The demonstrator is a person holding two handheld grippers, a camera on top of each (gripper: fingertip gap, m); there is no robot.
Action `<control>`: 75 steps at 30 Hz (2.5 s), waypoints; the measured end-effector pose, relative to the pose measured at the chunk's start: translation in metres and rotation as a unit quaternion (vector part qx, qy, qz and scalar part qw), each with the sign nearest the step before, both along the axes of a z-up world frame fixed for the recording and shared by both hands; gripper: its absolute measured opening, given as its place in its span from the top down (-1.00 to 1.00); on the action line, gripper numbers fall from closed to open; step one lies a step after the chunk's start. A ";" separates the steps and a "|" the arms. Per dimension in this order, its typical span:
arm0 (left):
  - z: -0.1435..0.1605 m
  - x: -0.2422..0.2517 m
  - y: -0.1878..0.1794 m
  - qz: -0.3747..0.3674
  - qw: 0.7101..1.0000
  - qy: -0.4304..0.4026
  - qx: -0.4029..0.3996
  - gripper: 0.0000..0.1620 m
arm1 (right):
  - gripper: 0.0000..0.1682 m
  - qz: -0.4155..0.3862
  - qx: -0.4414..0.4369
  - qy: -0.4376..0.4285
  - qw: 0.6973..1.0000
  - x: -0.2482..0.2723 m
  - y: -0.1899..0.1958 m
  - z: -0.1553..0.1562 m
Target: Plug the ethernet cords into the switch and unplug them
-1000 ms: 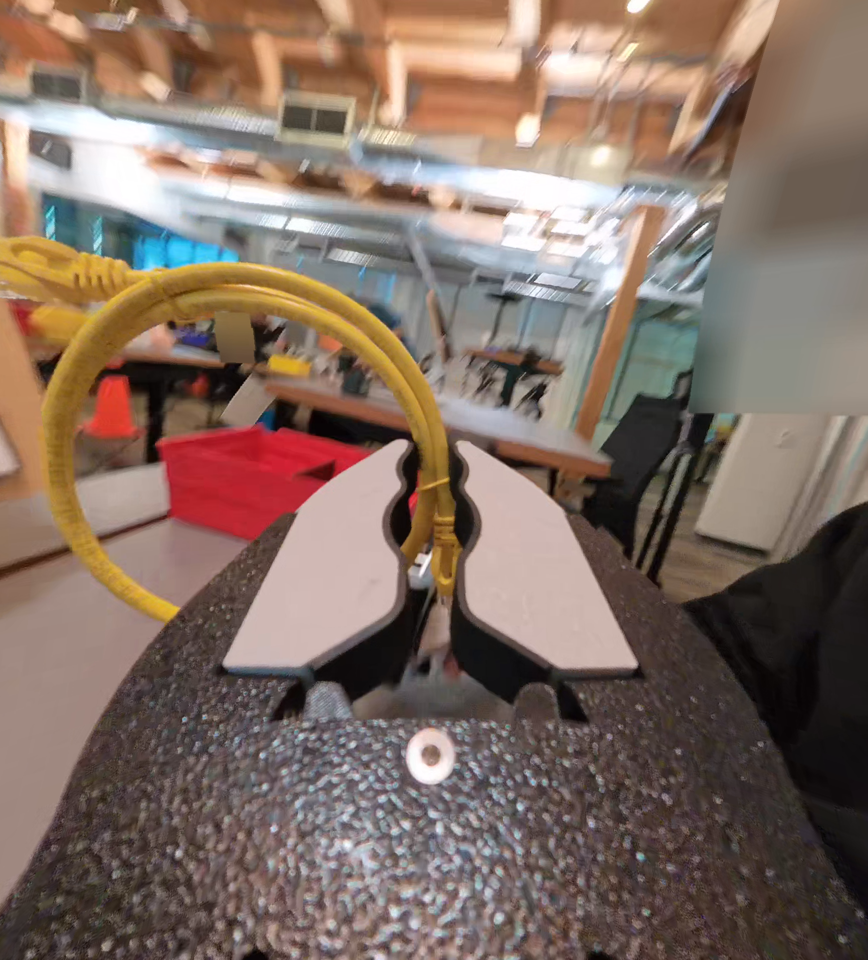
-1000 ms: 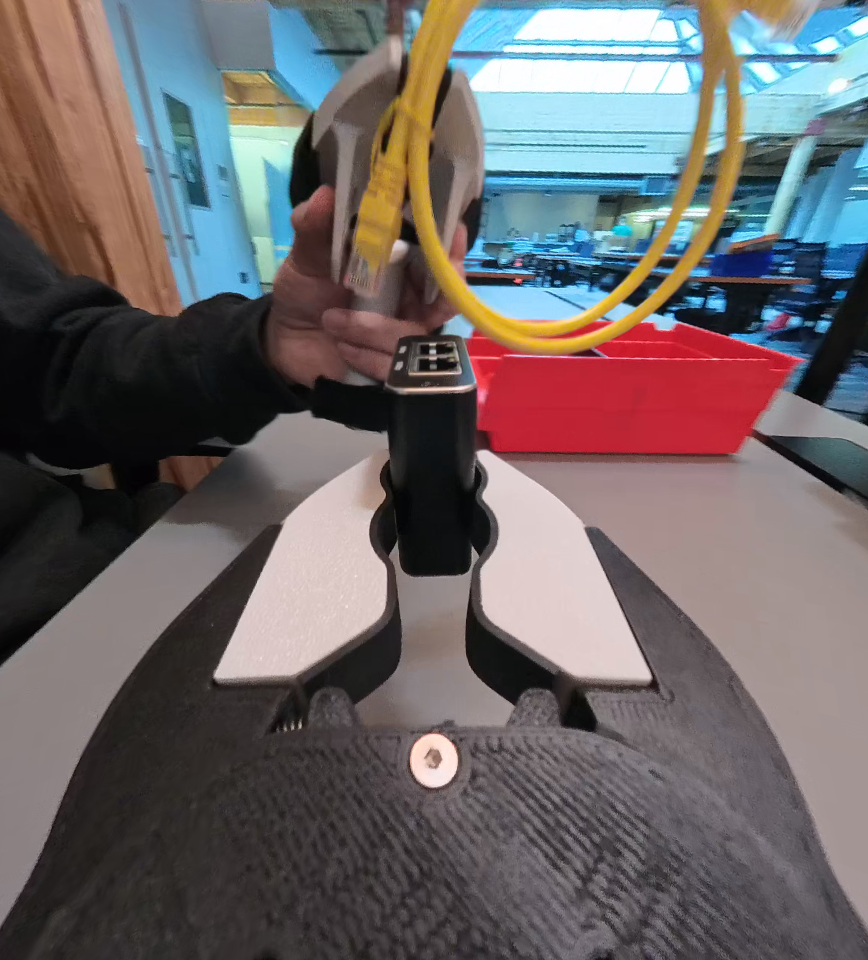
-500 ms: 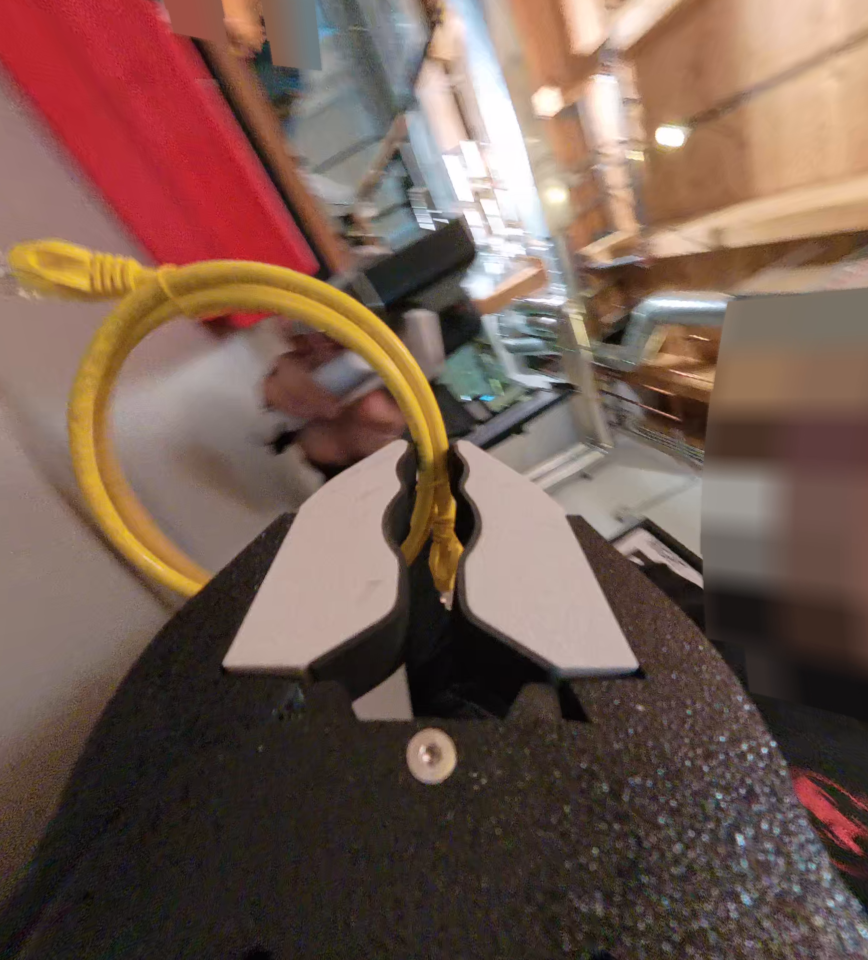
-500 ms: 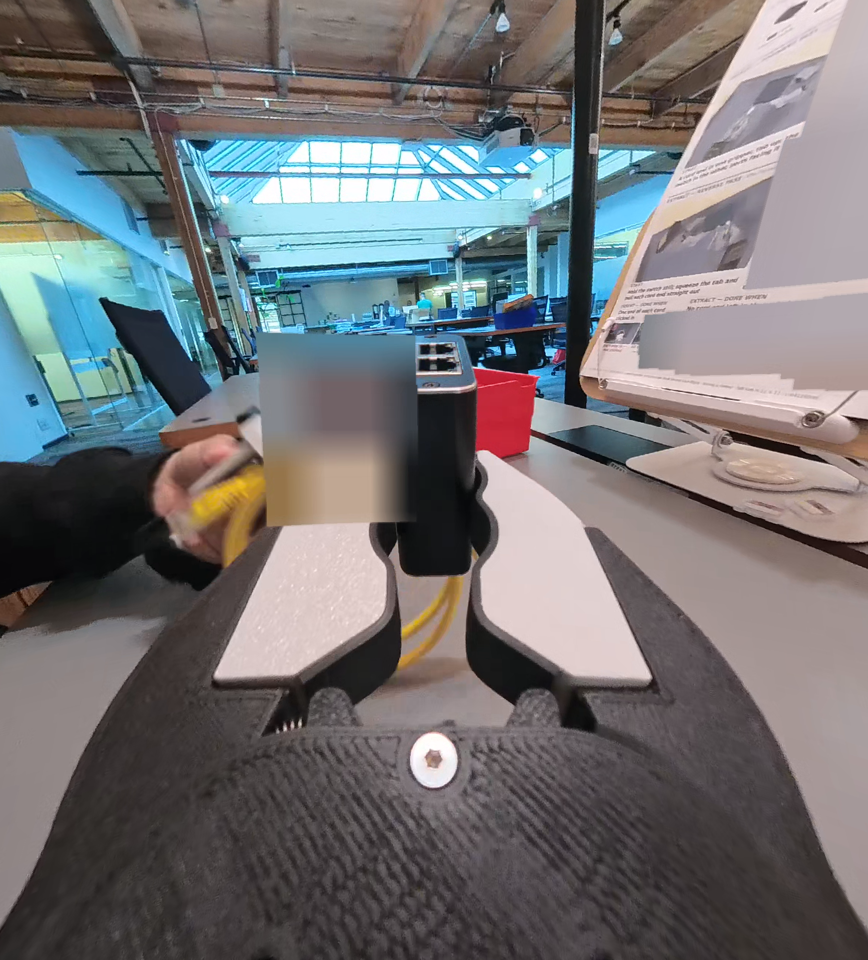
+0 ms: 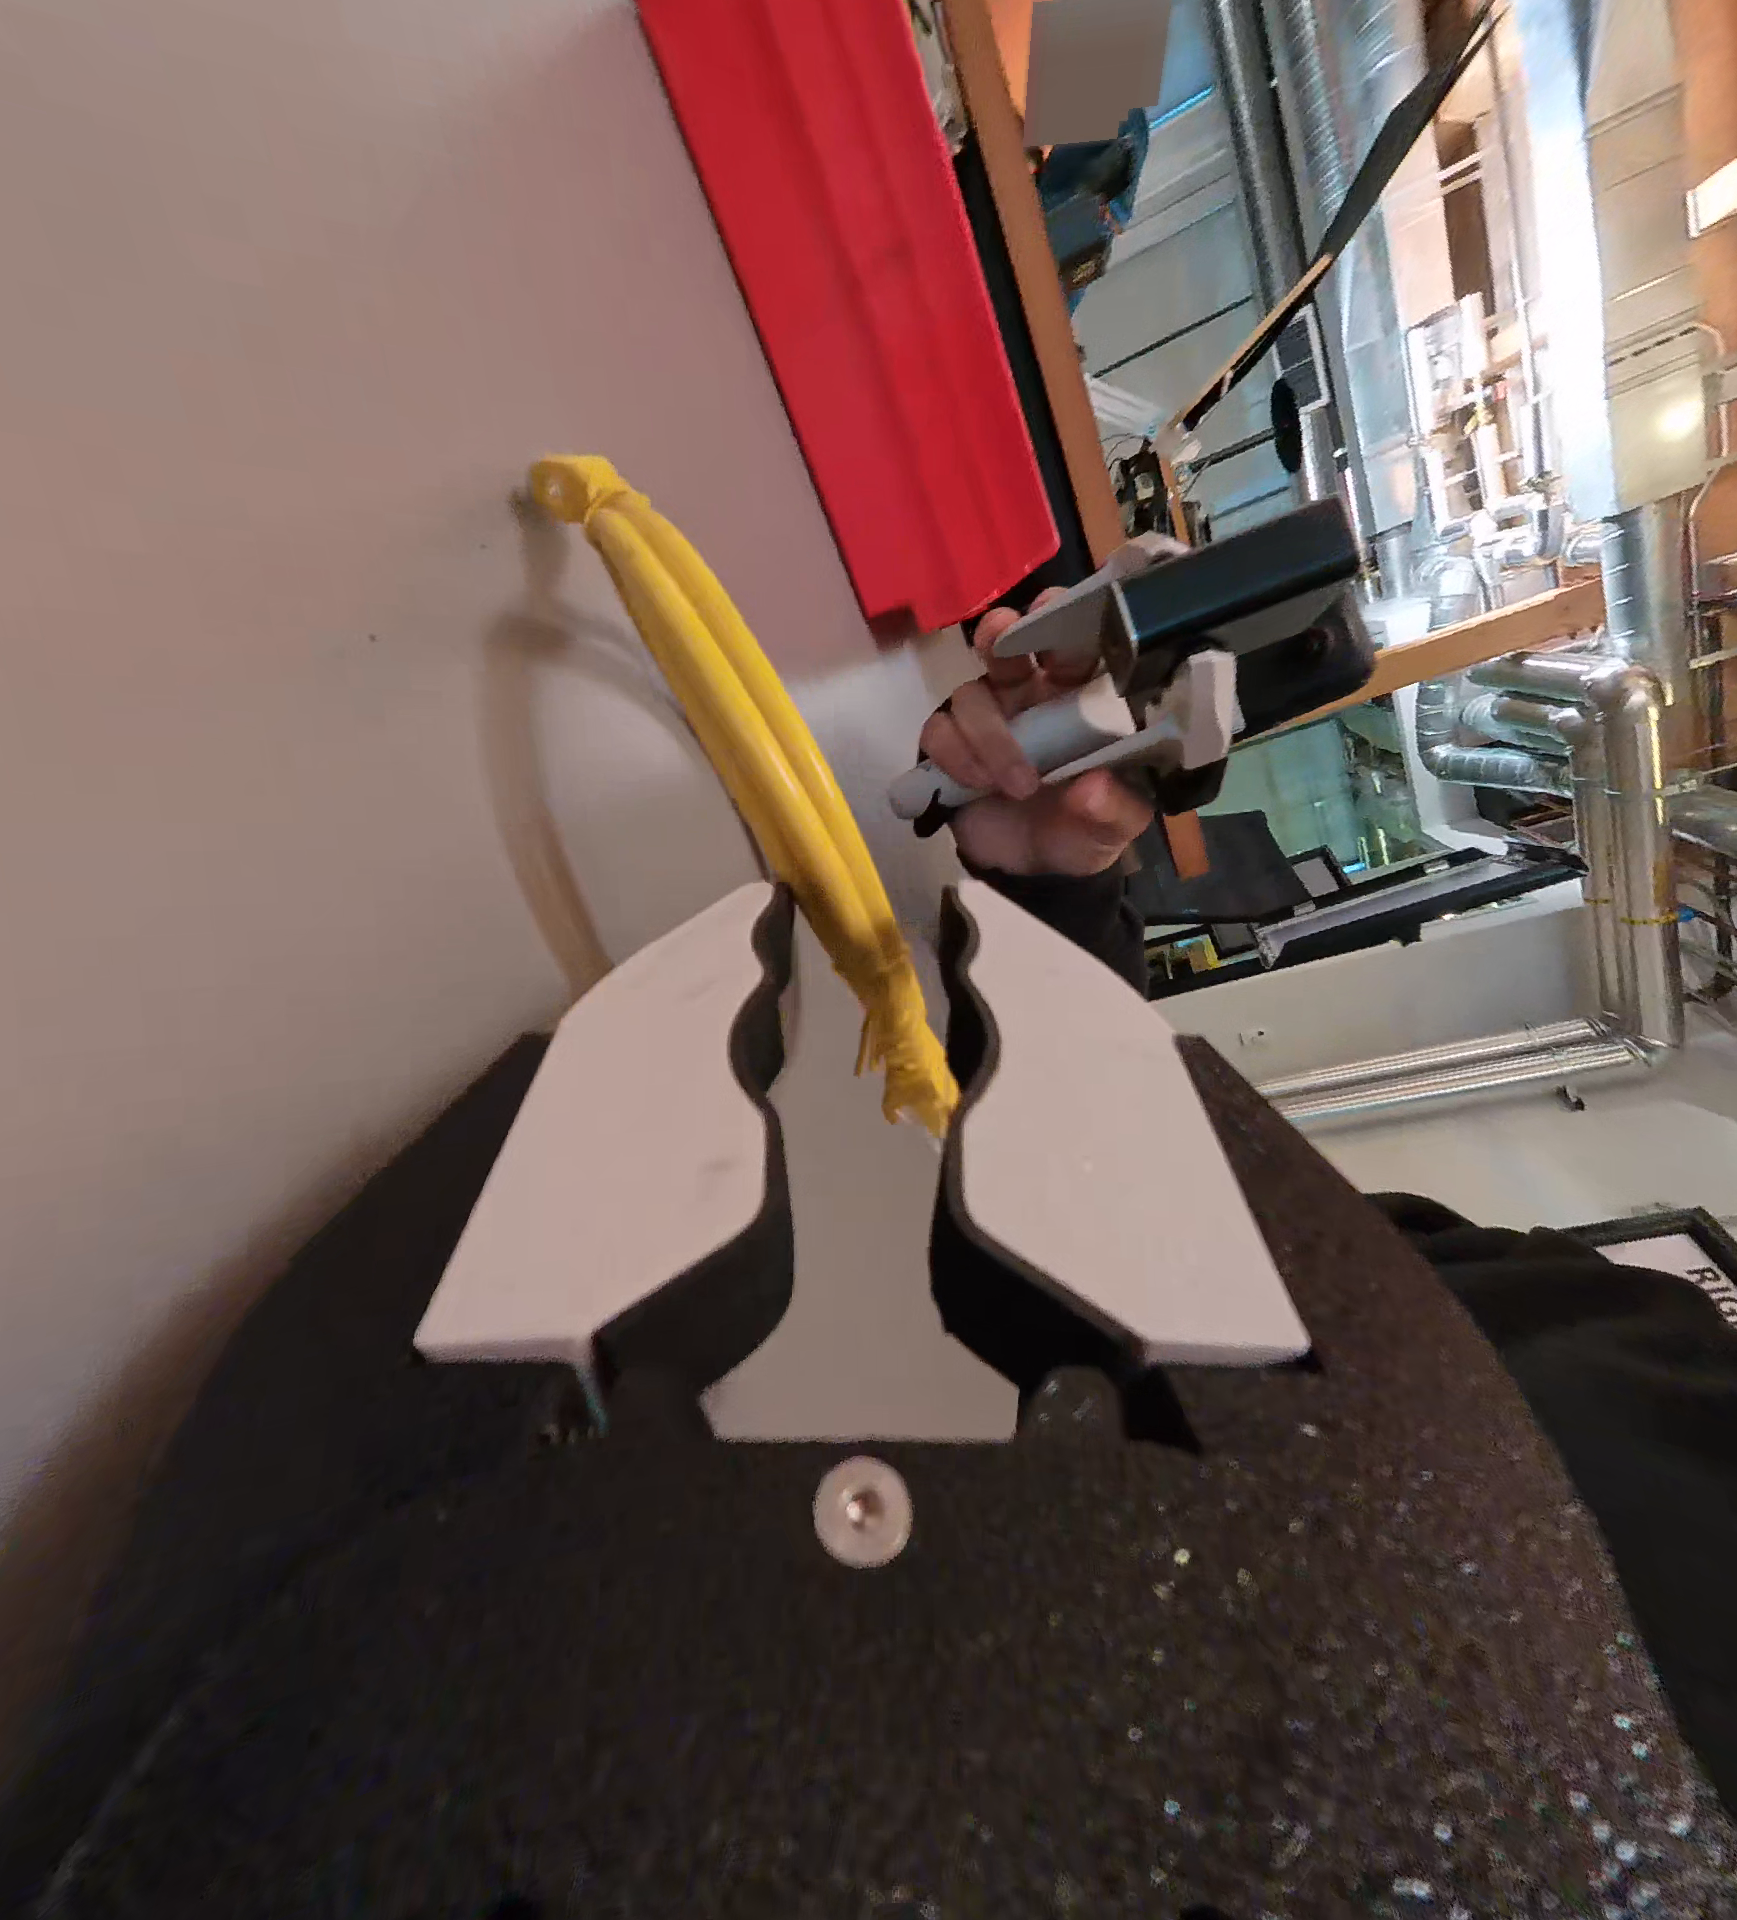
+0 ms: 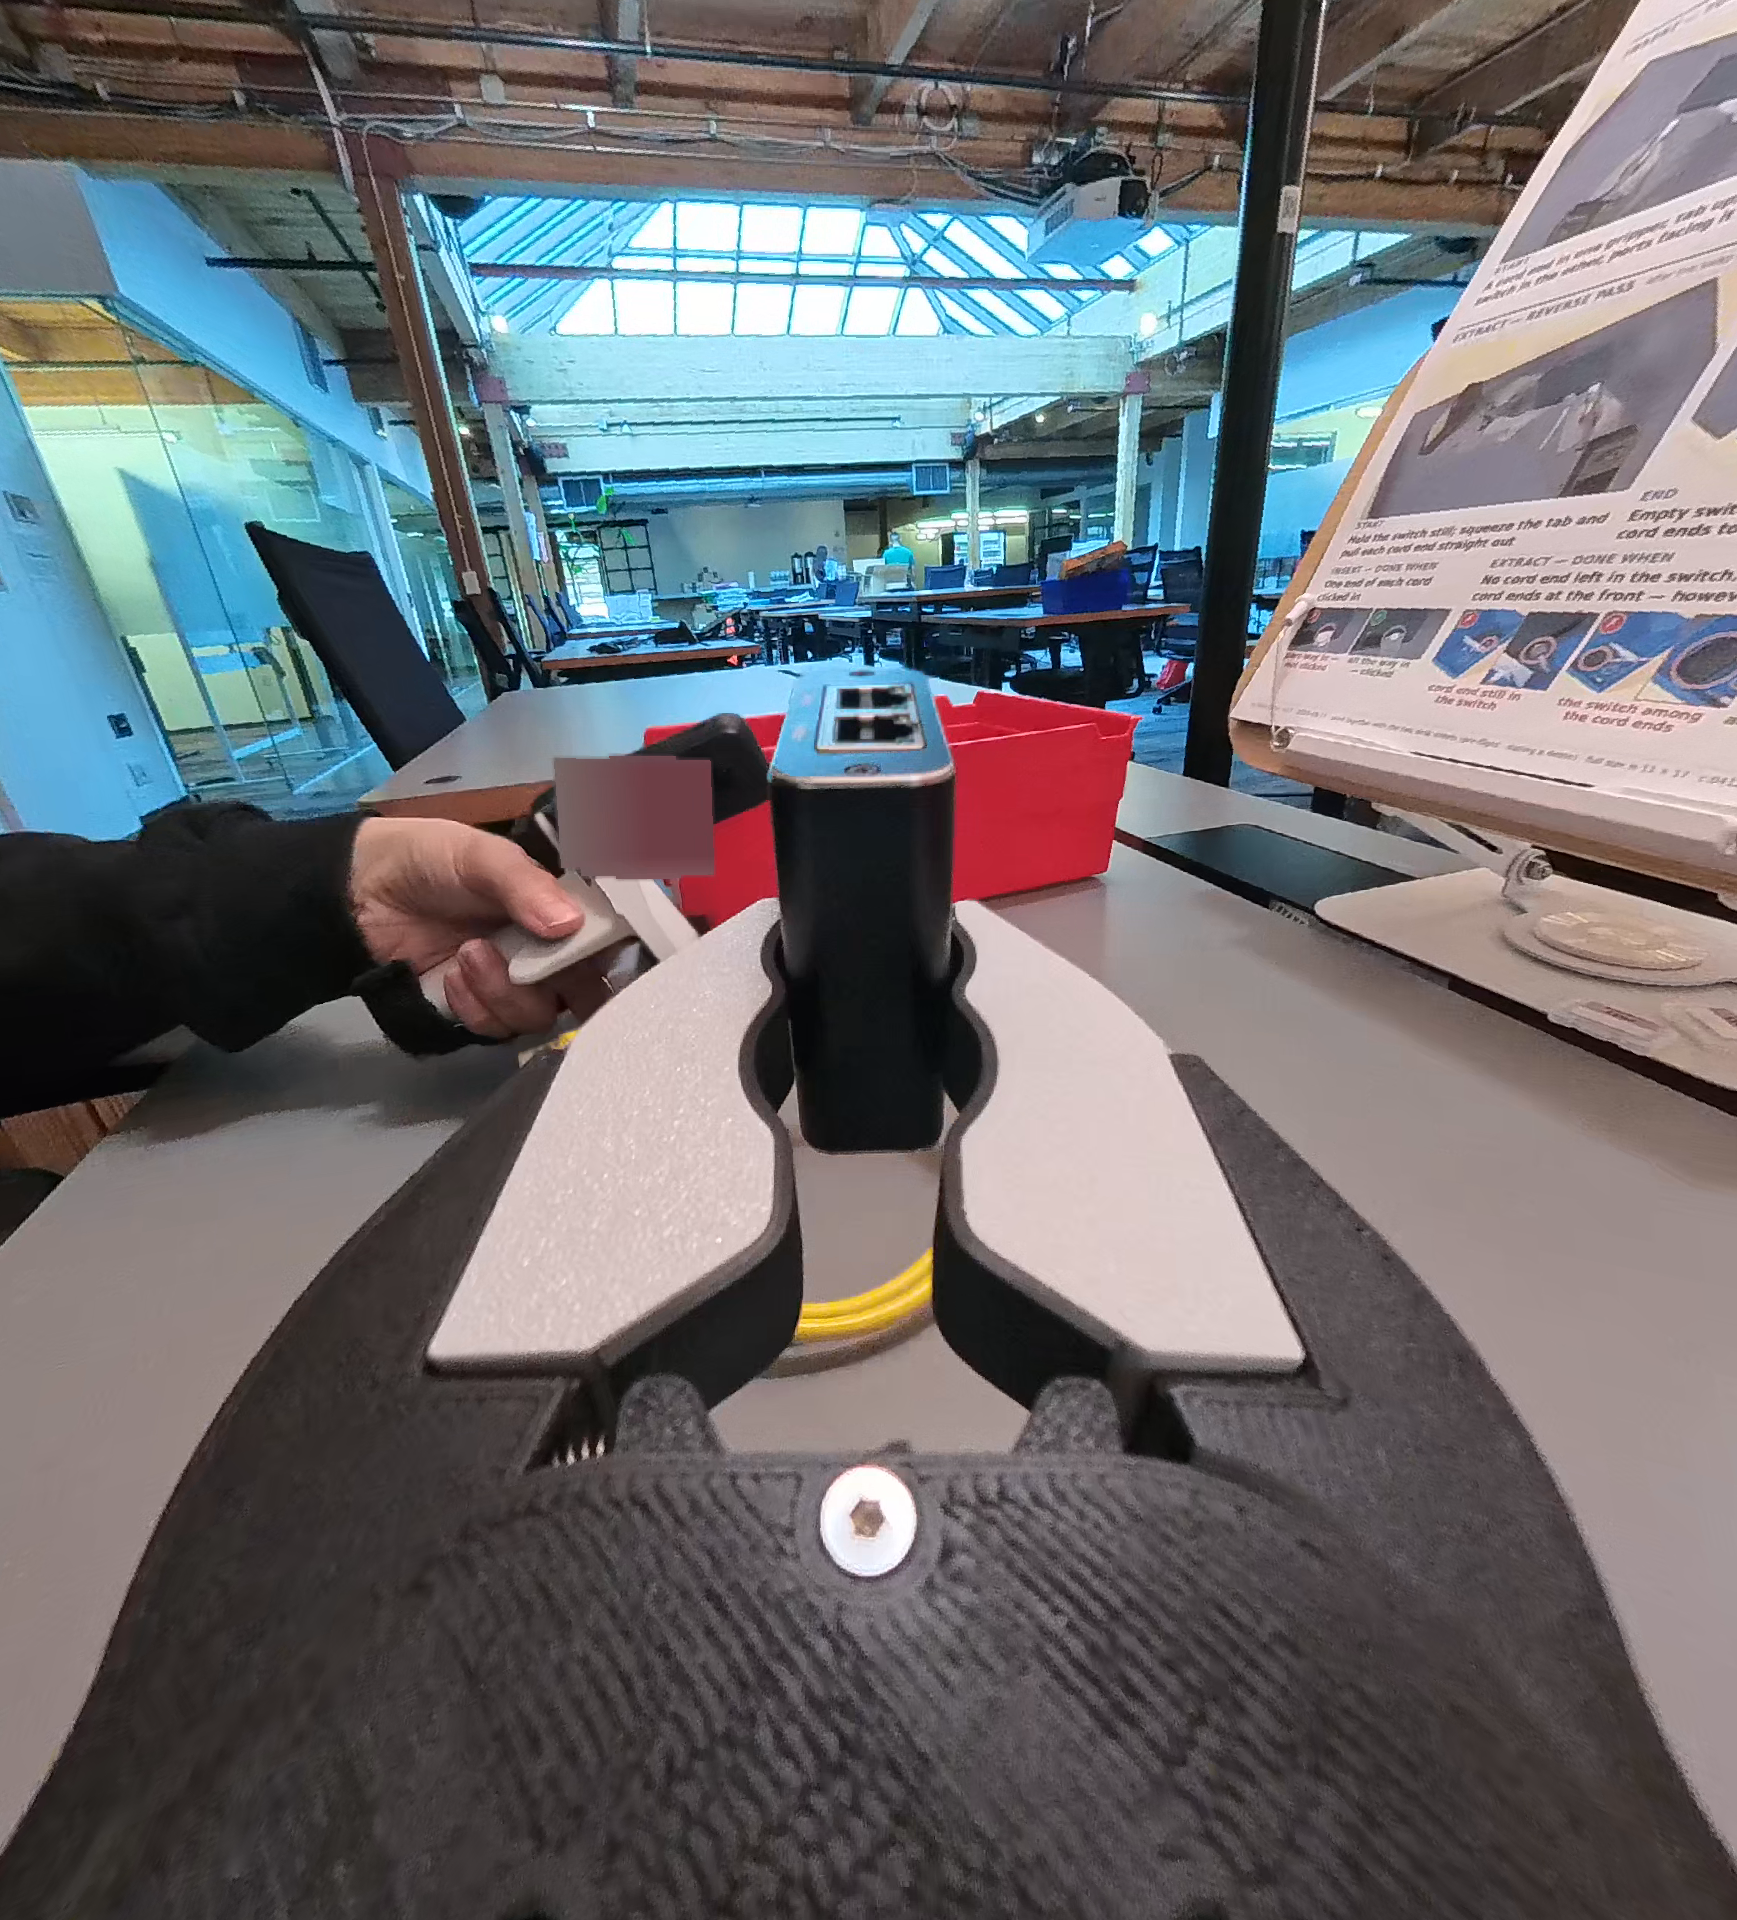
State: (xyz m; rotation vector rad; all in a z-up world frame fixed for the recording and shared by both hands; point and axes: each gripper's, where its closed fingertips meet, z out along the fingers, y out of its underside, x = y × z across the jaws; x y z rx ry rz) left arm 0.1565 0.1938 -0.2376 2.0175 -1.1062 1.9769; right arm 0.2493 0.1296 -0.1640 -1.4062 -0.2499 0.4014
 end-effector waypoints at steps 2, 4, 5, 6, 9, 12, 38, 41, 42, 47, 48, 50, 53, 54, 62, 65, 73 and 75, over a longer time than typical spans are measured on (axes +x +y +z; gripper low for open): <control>-0.010 0.000 -0.002 -0.011 1.000 0.022 0.004 0.61 | 0.70 0.003 -0.004 -0.003 1.000 -0.002 0.001 -0.002; -0.019 0.001 -0.004 -0.021 0.999 0.044 0.017 0.61 | 0.71 0.004 -0.006 -0.005 1.000 -0.003 0.001 -0.003; -0.020 0.002 -0.006 -0.025 0.998 0.049 0.021 0.61 | 0.70 0.006 -0.007 -0.005 1.000 -0.003 0.002 -0.003; -0.022 0.003 -0.006 -0.026 0.997 0.060 0.029 0.62 | 0.70 0.007 -0.007 -0.004 1.000 -0.003 0.002 -0.004; -0.032 0.006 -0.008 -0.038 0.992 0.095 0.076 0.72 | 0.70 0.009 -0.009 -0.004 1.000 -0.004 0.002 -0.004; -0.039 0.011 -0.010 -0.047 0.983 0.119 0.130 0.76 | 0.70 0.010 -0.011 -0.006 1.000 -0.005 0.003 -0.005; 0.133 0.012 0.034 0.261 0.908 -0.301 0.129 0.87 | 0.70 0.129 -0.018 -0.037 0.991 -0.060 0.003 -0.007; 0.167 0.006 0.030 0.286 0.886 -0.350 0.106 0.87 | 0.70 0.140 -0.044 -0.053 0.988 -0.078 0.012 -0.016; 0.177 0.005 0.025 0.287 0.878 -0.368 0.105 0.87 | 0.70 0.139 -0.059 -0.055 0.987 -0.082 0.015 -0.020; 0.192 0.015 -0.016 0.238 0.869 -0.404 0.155 0.87 | 0.70 0.124 -0.061 -0.045 0.989 -0.093 0.026 -0.018; 0.191 0.018 -0.022 0.229 0.870 -0.404 0.166 0.87 | 0.70 0.127 -0.054 -0.038 0.990 -0.095 0.026 -0.014; 0.188 0.022 -0.032 0.208 0.872 -0.410 0.169 0.86 | 0.70 0.120 -0.047 -0.035 0.991 -0.094 0.026 -0.011; 0.183 0.026 -0.040 0.193 0.869 -0.413 0.193 0.87 | 0.70 0.132 -0.038 -0.027 0.990 -0.094 0.023 -0.008; 0.181 0.027 -0.042 0.185 0.869 -0.413 0.199 0.86 | 0.70 0.130 -0.036 -0.025 0.991 -0.094 0.023 -0.007; 0.166 0.032 -0.046 0.152 0.873 -0.406 0.225 0.86 | 0.70 0.133 -0.038 -0.038 0.990 -0.095 0.022 -0.008; 0.164 0.031 -0.045 0.147 0.866 -0.404 0.255 0.87 | 0.70 0.127 -0.046 -0.029 0.990 -0.091 0.023 -0.010; 0.165 0.027 -0.044 0.132 0.860 -0.396 0.294 0.86 | 0.70 0.124 -0.040 -0.013 0.991 -0.085 0.022 -0.006; 0.166 0.026 -0.046 0.134 0.862 -0.399 0.282 0.87 | 0.70 0.121 -0.036 -0.013 0.992 -0.085 0.022 -0.005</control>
